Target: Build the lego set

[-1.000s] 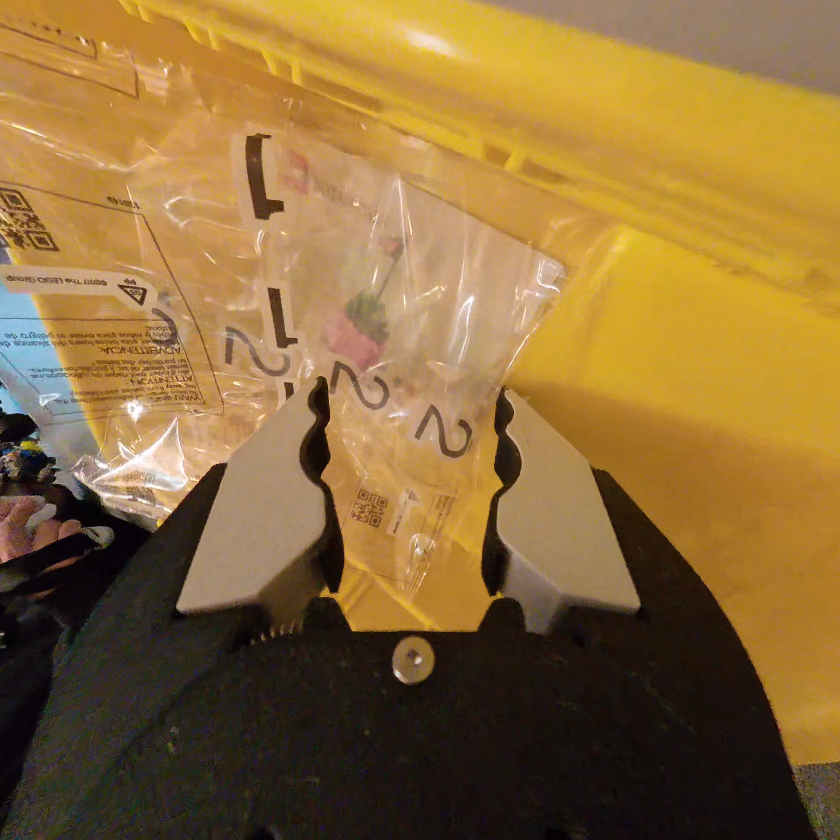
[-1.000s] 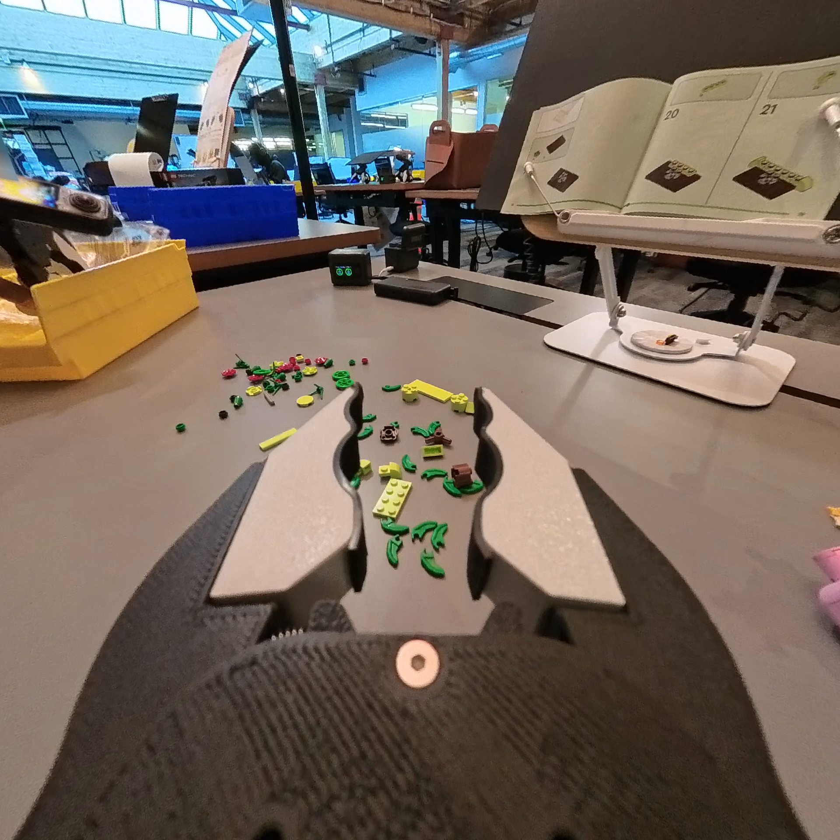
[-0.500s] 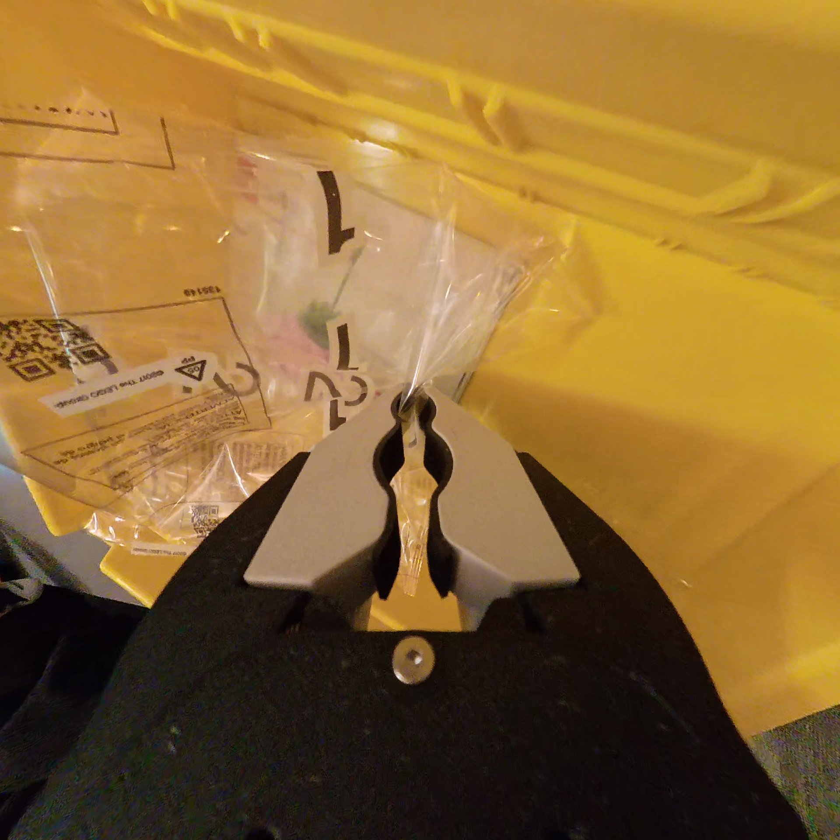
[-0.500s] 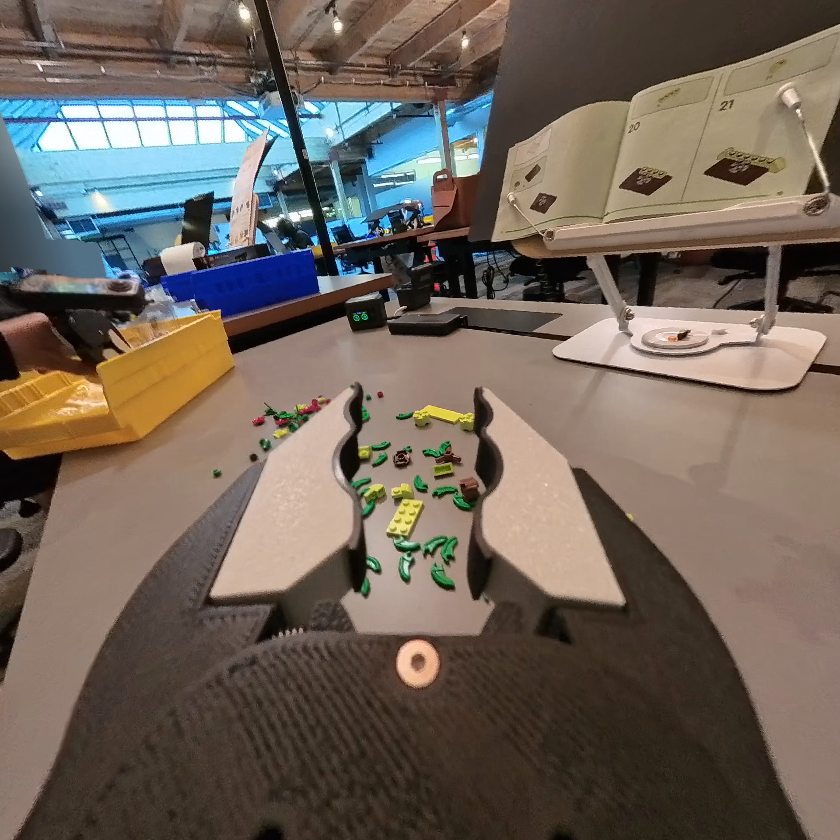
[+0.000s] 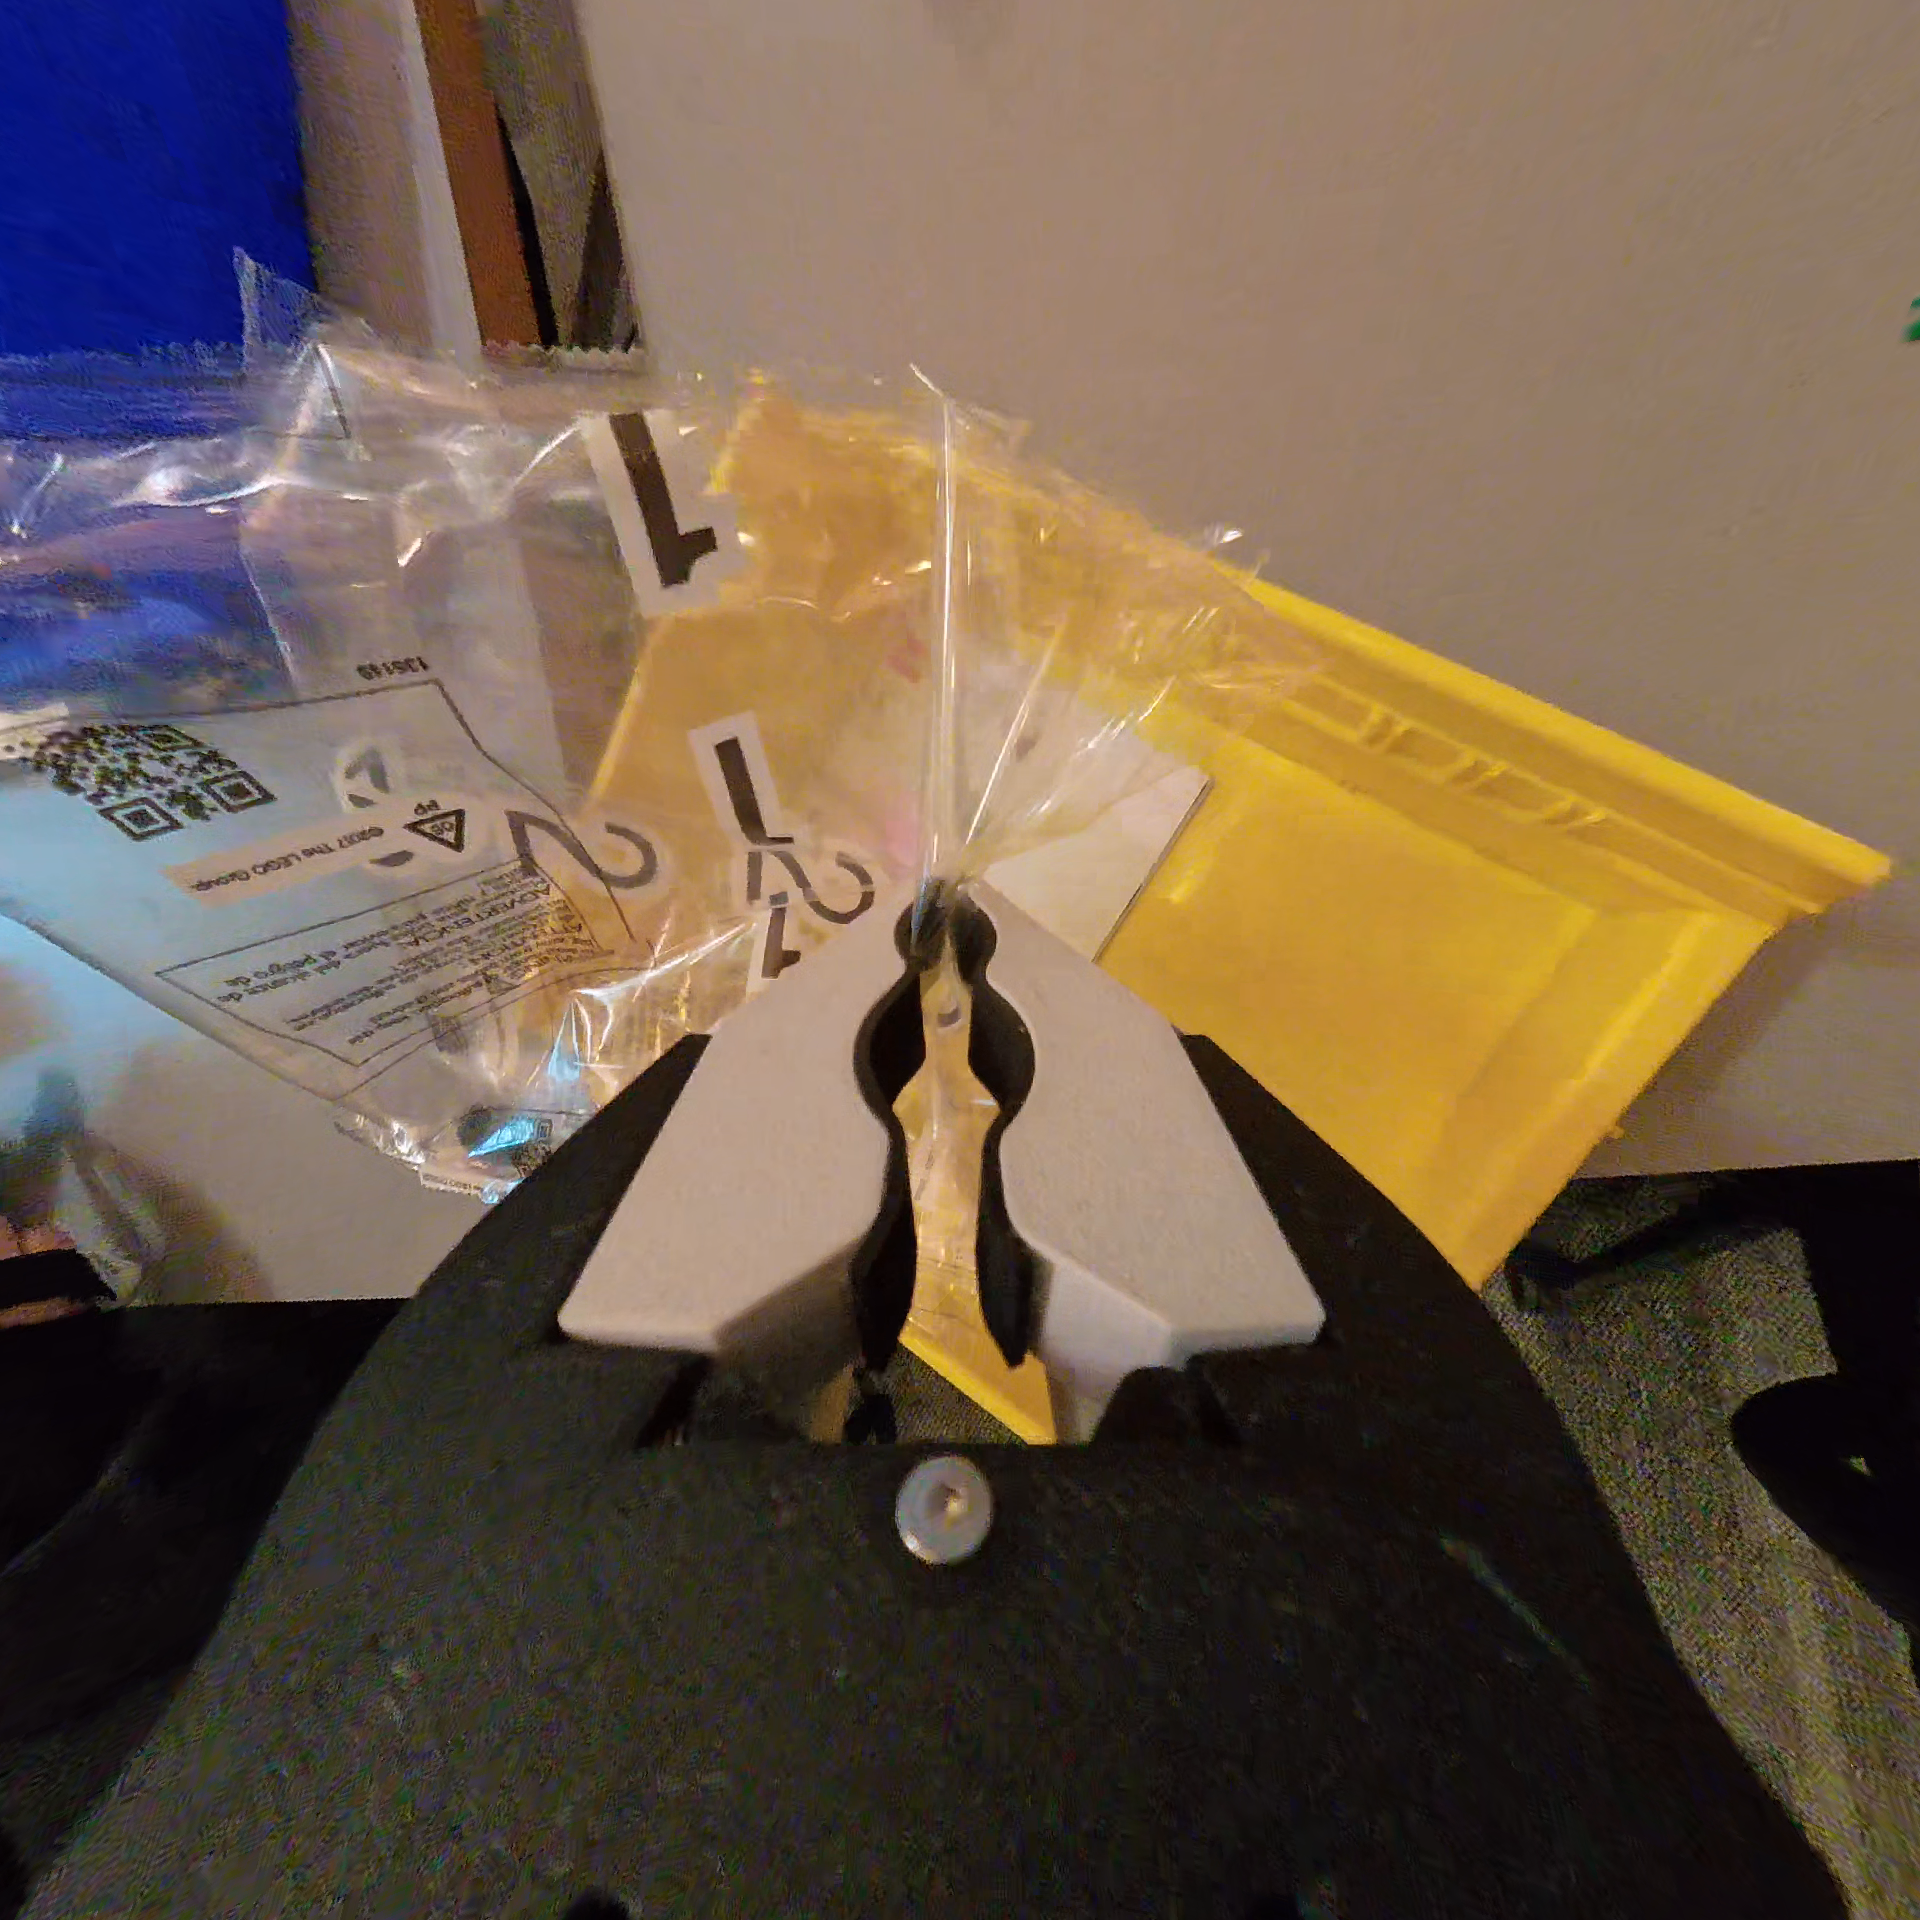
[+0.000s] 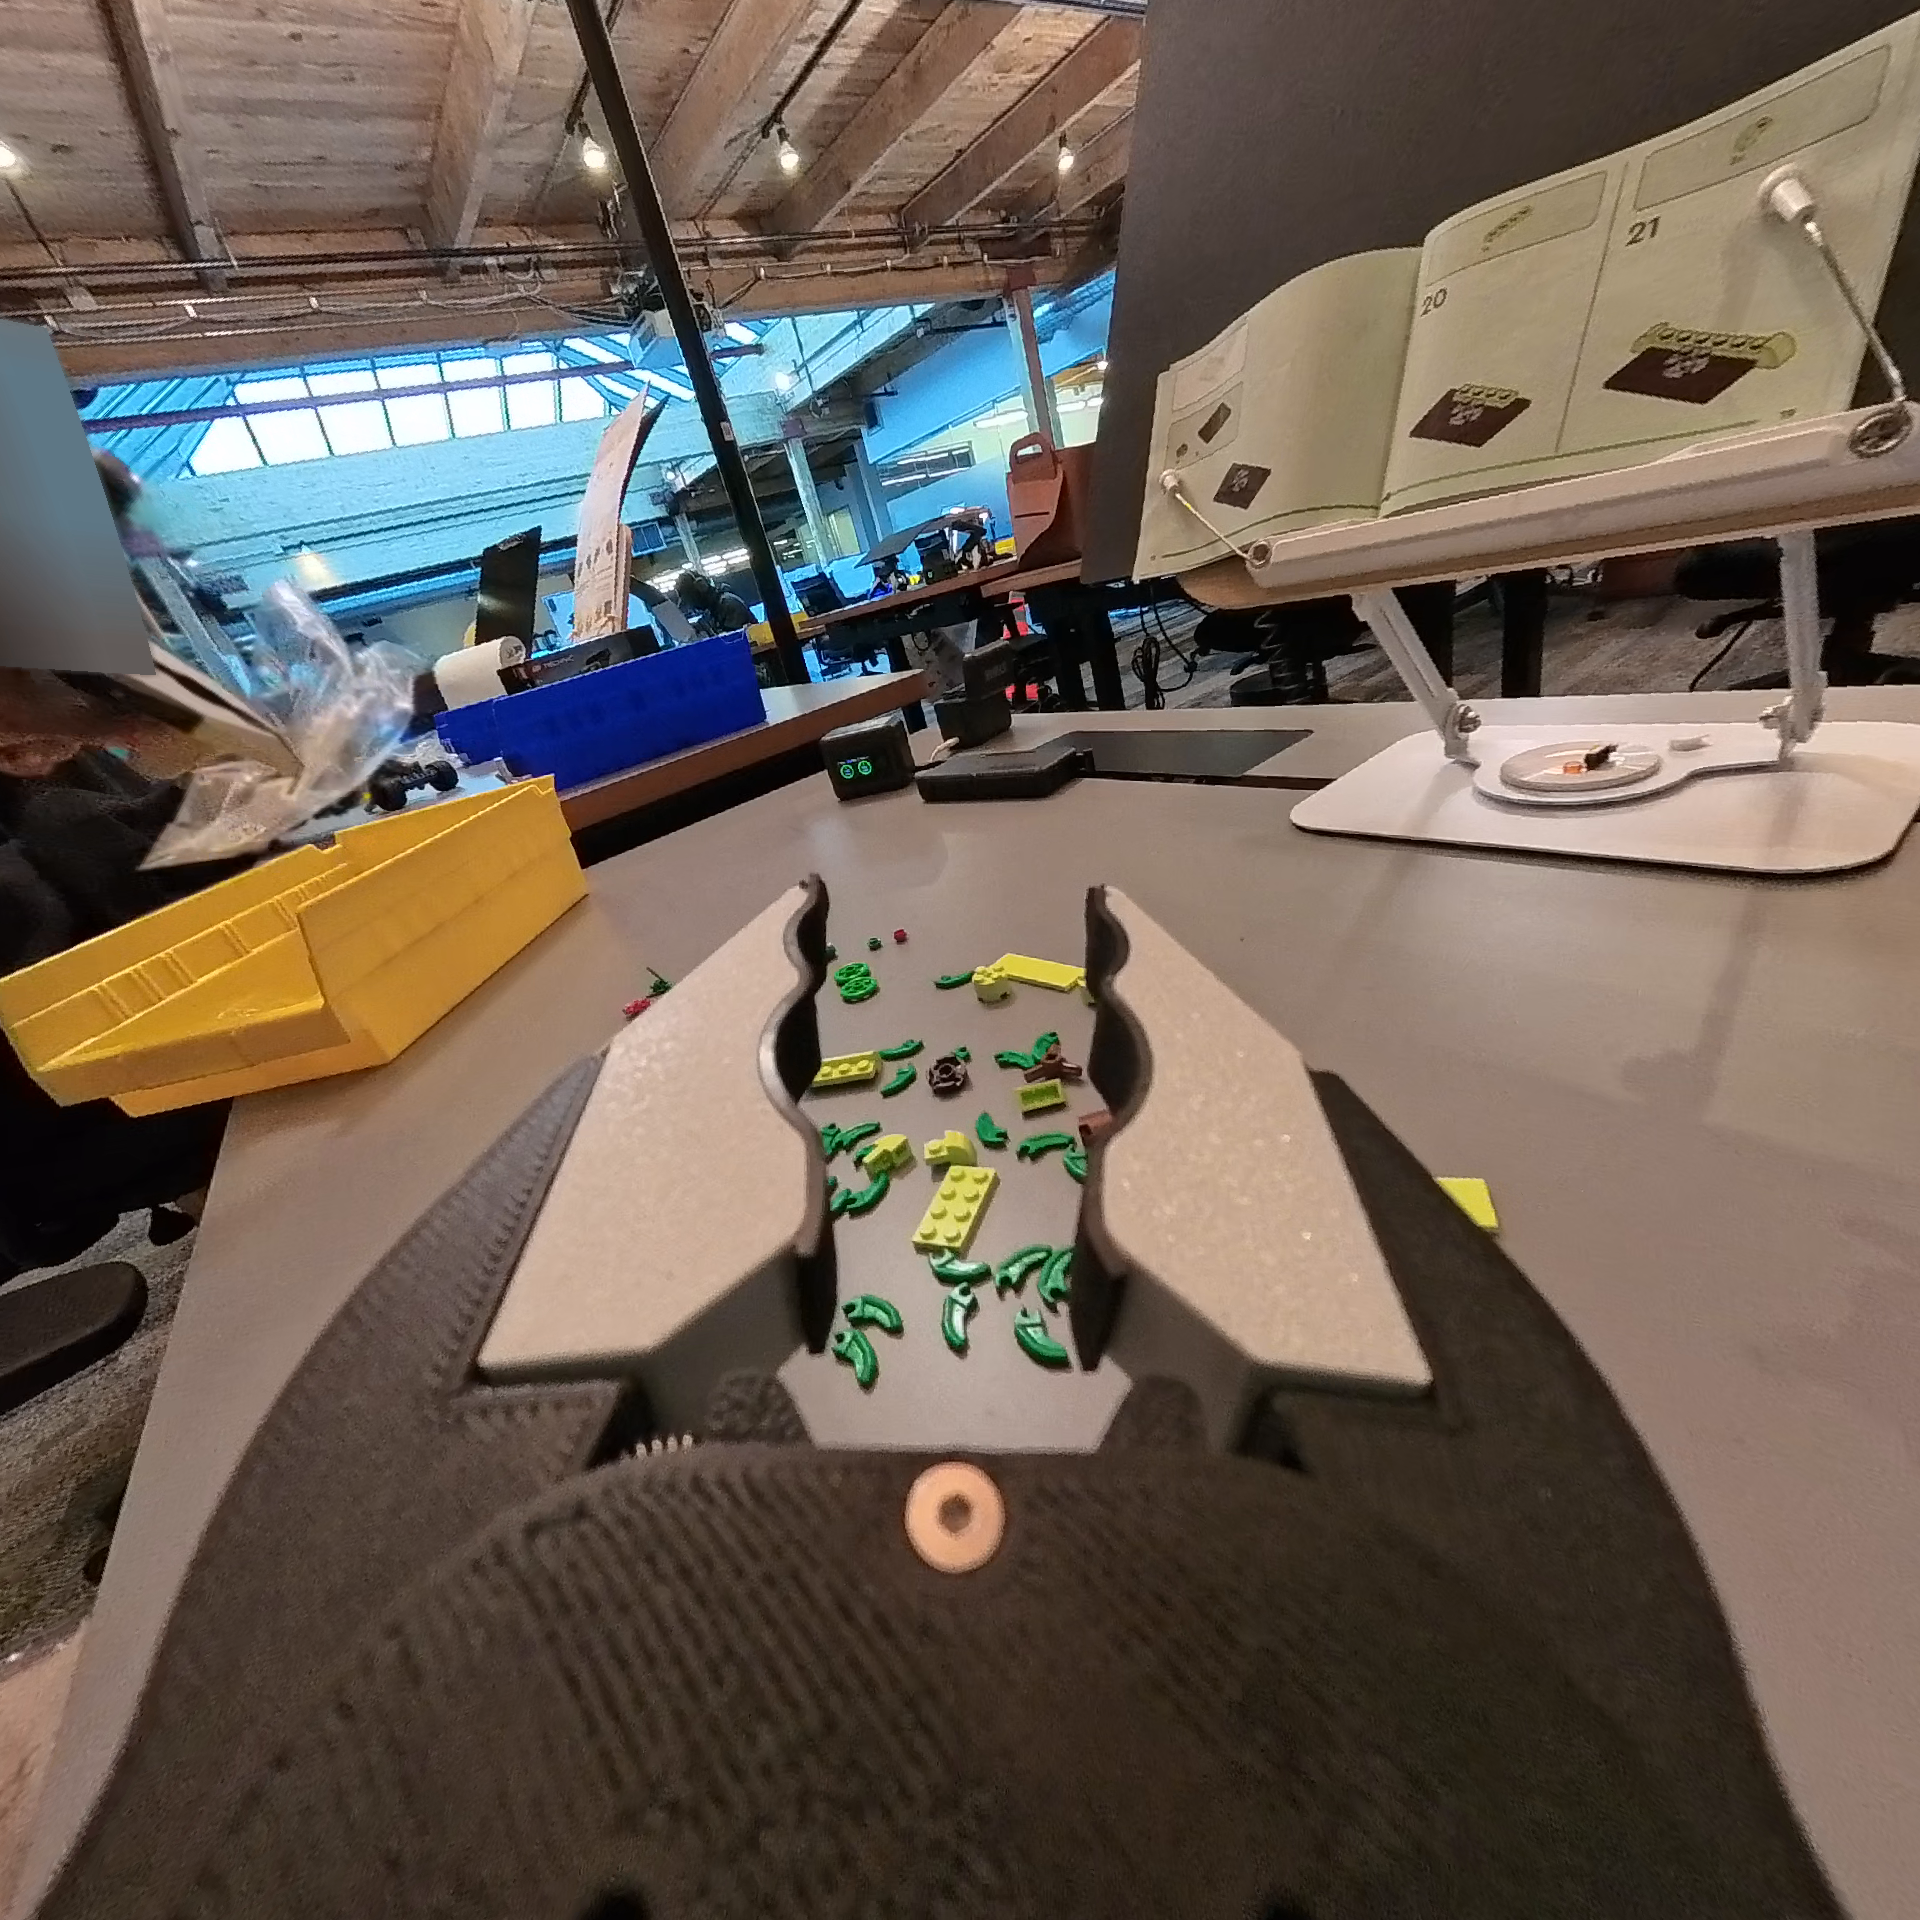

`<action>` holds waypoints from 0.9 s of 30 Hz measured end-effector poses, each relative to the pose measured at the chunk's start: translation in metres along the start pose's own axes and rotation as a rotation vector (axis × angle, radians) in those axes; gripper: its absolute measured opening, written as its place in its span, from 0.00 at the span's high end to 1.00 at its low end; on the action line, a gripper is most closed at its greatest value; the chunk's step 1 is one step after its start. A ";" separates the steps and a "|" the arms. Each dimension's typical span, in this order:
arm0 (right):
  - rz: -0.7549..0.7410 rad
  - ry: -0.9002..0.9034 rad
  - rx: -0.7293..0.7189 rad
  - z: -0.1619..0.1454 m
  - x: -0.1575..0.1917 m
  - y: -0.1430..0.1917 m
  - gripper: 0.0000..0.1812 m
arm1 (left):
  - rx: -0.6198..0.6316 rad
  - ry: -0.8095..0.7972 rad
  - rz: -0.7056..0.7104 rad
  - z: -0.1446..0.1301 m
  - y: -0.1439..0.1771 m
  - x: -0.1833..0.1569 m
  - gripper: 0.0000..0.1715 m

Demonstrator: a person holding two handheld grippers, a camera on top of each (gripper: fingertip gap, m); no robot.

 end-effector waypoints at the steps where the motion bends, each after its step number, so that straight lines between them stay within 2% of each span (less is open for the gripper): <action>1: 0.001 -0.002 -0.002 0.000 0.000 0.000 0.74 | -0.023 0.013 -0.009 0.001 0.007 0.002 1.00; 7: 0.010 -0.019 -0.011 0.000 0.000 0.000 0.74 | -0.056 0.036 -0.102 -0.002 0.021 -0.005 1.00; 10: 0.011 -0.016 -0.013 0.000 0.000 0.000 0.74 | 0.012 0.009 -0.142 -0.010 0.012 -0.013 1.00; 16: 0.014 -0.015 -0.012 0.000 0.001 0.000 0.73 | 0.163 -0.051 -0.358 -0.032 -0.025 -0.042 1.00; 19: 0.014 -0.014 -0.013 0.000 0.001 0.000 0.74 | 0.226 -0.116 -0.406 -0.042 -0.045 -0.059 0.94; 22: 0.012 -0.019 -0.016 0.000 0.000 0.000 0.73 | 0.292 -0.147 -0.452 -0.049 -0.056 -0.070 0.84; 24: 0.011 -0.023 -0.018 0.000 0.000 0.001 0.74 | 0.283 -0.146 -0.455 -0.048 -0.055 -0.070 0.78; 27: 0.010 -0.028 -0.018 0.000 -0.001 0.001 0.74 | 0.192 -0.110 -0.457 -0.039 -0.042 -0.060 0.77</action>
Point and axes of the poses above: each gripper's, where its closed fingertips meet, y back along the fingers, z out of its top, x = y × z across the jaws, the point moved 9 cm from there along y, back along the fingers
